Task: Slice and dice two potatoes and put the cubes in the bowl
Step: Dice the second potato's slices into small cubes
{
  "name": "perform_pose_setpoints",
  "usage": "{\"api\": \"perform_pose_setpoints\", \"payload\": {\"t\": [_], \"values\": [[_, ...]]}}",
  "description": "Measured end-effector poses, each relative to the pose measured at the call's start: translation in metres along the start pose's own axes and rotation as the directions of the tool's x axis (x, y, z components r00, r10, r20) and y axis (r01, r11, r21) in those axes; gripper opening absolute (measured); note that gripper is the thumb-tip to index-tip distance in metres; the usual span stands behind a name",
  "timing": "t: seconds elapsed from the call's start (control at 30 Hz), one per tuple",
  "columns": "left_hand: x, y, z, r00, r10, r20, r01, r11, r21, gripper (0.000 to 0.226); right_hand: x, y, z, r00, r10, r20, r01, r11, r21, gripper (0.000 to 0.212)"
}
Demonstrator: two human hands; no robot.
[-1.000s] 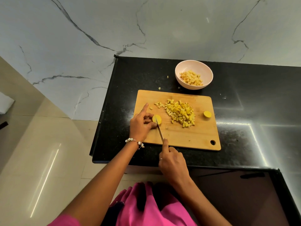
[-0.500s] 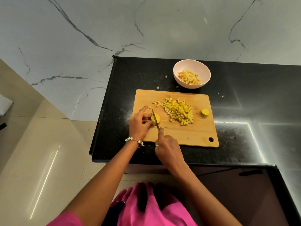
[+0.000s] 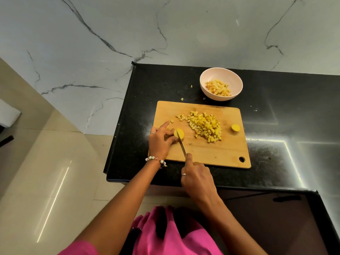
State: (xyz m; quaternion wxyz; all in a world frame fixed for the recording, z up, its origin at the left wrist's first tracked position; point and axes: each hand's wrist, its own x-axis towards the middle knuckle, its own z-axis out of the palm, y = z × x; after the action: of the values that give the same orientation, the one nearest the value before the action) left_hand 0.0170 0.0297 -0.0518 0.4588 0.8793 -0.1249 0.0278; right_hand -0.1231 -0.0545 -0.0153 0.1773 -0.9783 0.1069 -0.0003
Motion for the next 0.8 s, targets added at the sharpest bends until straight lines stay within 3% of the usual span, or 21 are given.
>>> {"api": "perform_pose_setpoints", "payload": {"t": [0.67, 0.8], "values": [[0.001, 0.001, -0.003, 0.999, -0.037, 0.020, 0.038, 0.999, -0.036, 0.061, 0.024, -0.014, 0.009, 1.000, 0.026, -0.010, -0.027, 0.996, -0.085, 0.053], [0.002, -0.001, -0.002, 0.999, -0.044, 0.011, 0.044, 0.999, -0.030, 0.060, 0.033, -0.023, 0.010, 1.000, -0.001, -0.025, -0.005, 0.975, -0.223, 0.050]]}}
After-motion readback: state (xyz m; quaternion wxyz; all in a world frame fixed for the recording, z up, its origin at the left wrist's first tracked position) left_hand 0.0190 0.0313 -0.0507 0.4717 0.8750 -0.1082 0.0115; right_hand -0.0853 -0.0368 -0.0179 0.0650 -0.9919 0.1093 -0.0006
